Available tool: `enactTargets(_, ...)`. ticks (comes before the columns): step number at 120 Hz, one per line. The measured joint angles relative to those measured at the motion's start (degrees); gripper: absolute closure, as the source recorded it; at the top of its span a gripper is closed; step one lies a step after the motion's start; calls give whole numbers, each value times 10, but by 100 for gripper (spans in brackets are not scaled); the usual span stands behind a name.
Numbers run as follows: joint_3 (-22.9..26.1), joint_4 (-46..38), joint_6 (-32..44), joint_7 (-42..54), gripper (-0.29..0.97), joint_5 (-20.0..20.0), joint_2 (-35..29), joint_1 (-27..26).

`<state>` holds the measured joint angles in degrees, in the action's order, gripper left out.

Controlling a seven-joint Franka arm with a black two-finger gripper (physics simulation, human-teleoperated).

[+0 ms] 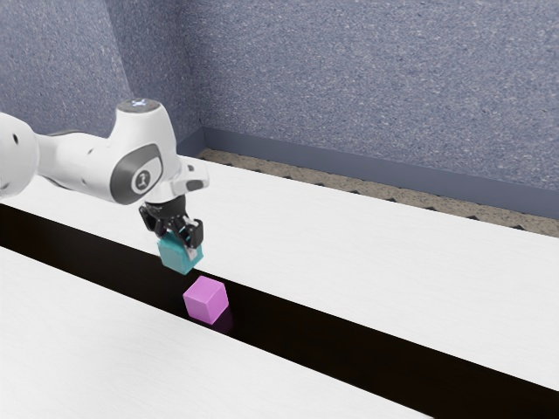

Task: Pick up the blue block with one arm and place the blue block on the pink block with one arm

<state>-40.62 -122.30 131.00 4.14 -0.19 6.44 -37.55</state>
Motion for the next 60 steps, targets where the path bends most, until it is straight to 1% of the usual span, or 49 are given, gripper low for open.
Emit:
enactTargets(21,3,-1,5,-4,31,-17,1,-5)
enactTargets(41,5,-5,7,-23,31,-27,0,-25)
enactTargets(60,5,-7,8,-39,31,-32,1,-25)
